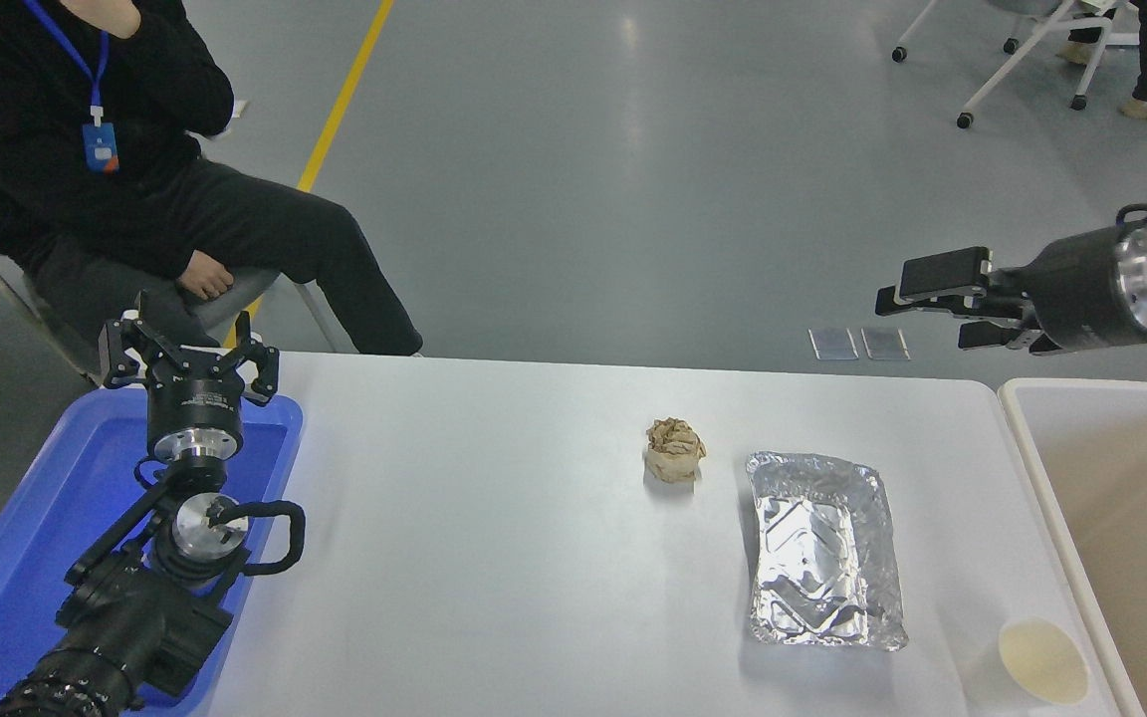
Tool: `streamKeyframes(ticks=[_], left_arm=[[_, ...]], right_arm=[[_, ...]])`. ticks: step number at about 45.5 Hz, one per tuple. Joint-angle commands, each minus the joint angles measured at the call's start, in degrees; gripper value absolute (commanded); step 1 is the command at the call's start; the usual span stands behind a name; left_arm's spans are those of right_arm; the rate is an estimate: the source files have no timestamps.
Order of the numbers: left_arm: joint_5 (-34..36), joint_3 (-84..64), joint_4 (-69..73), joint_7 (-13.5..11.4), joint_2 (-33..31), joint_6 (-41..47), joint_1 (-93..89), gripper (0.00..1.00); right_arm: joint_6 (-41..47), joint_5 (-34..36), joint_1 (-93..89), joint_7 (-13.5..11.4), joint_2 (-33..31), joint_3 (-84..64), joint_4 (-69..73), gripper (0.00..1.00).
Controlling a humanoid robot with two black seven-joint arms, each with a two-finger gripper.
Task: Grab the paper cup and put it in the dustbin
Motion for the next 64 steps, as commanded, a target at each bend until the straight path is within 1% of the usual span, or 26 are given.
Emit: streamKeyframes(ticks=[1,7,10,15,17,19,28,32,37,48,55,64], left_arm=[[0.0,0.0,0.0,0.0,0.0,-0.01,0.0,0.99],[0.0,0.0,0.0,0.0,0.0,-0.01,0.0,0.99],[0.0,0.0,0.0,0.0,0.0,0.08,0.0,0.99],[0.0,0.0,0.0,0.0,0.0,-0.01,0.0,0.99],[0.0,0.0,0.0,0.0,0.0,-0.01,0.0,0.99],[0.0,0.0,0.0,0.0,0.0,-0.01,0.0,0.99],[0.0,0.0,0.0,0.0,0.0,0.08,0.0,0.99],[0.0,0.0,0.0,0.0,0.0,-0.01,0.0,0.99],[0.0,0.0,0.0,0.0,0.0,-0.01,0.0,0.99],[0.0,-0.09,0.0,0.0,0.0,-0.01,0.0,0.99],[0.0,0.0,0.0,0.0,0.0,-0.01,0.0,0.99],[0.0,0.0,0.0,0.0,0.0,-0.01,0.0,0.99]], right_arm=[[3.2,-4.18,9.45,0.68,6.76,-7.33,6.06,1.0],[9.87,-4.71,14.02,1.21,8.09,-8.21,7.11,1.0],[13.48,-6.46,16.66,1.73,7.92,-9.17,7.9,1.0],[20.69,-9.72,20.61,5.16,7.56,-9.88,8.52,1.0],[22.71,-10.24,21.41,5.95,7.39,-10.06,8.52,1.0],[23.6,-10.34,22.2,6.22,7.39,-11.37,8.52,1.0],[24.39,-8.93,24.13,5.87,6.6,-16.29,8.78,1.0],[24.48,-6.04,24.05,4.9,5.45,-16.65,9.22,1.0],[24.04,-3.22,23.52,2.53,5.28,-19.28,9.22,1.0],[23.42,-0.23,23.52,2.52,3.34,-22.62,9.14,1.0],[21.58,-1.81,23.08,2.61,1.68,-25.0,9.05,1.0],[17.45,-10.59,19.48,2.53,-3.42,-25.87,8.78,1.0]])
